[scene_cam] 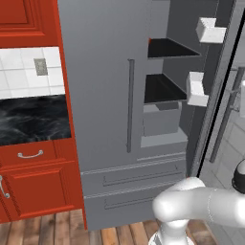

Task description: Place the banana in the correct fridge rack based on whether it is a fruit or vegetable. Finally, close the fridge door.

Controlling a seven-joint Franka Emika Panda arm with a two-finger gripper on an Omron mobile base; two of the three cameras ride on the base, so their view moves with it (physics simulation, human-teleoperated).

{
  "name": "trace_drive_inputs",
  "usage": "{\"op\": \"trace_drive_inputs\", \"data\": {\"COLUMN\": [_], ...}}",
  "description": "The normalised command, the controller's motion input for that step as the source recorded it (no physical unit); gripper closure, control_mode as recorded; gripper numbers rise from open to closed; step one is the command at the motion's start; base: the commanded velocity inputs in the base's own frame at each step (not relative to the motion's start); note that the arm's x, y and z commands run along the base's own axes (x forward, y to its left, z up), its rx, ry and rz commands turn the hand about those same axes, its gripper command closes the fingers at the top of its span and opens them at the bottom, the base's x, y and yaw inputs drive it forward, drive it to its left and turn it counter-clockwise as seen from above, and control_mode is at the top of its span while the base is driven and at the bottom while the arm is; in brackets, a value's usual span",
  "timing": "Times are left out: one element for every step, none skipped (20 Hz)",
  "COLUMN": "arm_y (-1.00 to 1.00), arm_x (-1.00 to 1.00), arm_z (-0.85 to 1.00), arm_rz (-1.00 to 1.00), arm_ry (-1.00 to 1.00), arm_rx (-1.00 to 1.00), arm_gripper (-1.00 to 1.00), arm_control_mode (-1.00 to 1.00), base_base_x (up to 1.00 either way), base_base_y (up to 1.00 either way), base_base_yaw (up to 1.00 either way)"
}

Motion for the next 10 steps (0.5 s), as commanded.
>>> {"op": "trace_drive_inputs", "data": {"arm_y": [1.0, 1.0, 1.0, 1.0, 1.0, 1.0, 1.0, 1.0, 1.0, 1.0], "arm_x": [0.45, 0.55, 0.64, 0.66, 0.63, 0.61, 0.66, 0.74, 0.76, 0.82], "arm_z": [0.04, 0.05, 0.04, 0.02, 0.0, 0.0, 0.0, 0.03, 0.08, 0.11], "arm_rz": [0.0, -0.03, -0.1, -0.17, -0.22, -0.25, -0.26, -0.27, -0.27, -0.29], "arm_ry": [-0.21, -0.17, -0.15, -0.15, -0.14, -0.14, -0.15, -0.13, -0.13, -0.12], "arm_rx": [-0.02, -0.02, -0.04, -0.08, -0.1, -0.11, -0.11, -0.11, -0.13, -0.14], "arm_gripper": [-1.0, -1.0, -1.0, -1.0, -1.0, -1.0, -1.0, -1.0, -1.0, -1.0], "arm_control_mode": [-1.0, -1.0, -1.0, -1.0, -1.0, -1.0, -1.0, -1.0, -1.0, -1.0], "base_base_x": [0.0, 0.0, 0.0, 0.0, 0.0, 0.0, 0.0, 0.0, 0.0, 0.0], "base_base_y": [0.0, 0.0, 0.0, 0.0, 0.0, 0.0, 0.0, 0.0, 0.0, 0.0], "base_base_yaw": [0.0, 0.0, 0.0, 0.0, 0.0, 0.0, 0.0, 0.0, 0.0, 0.0]}}
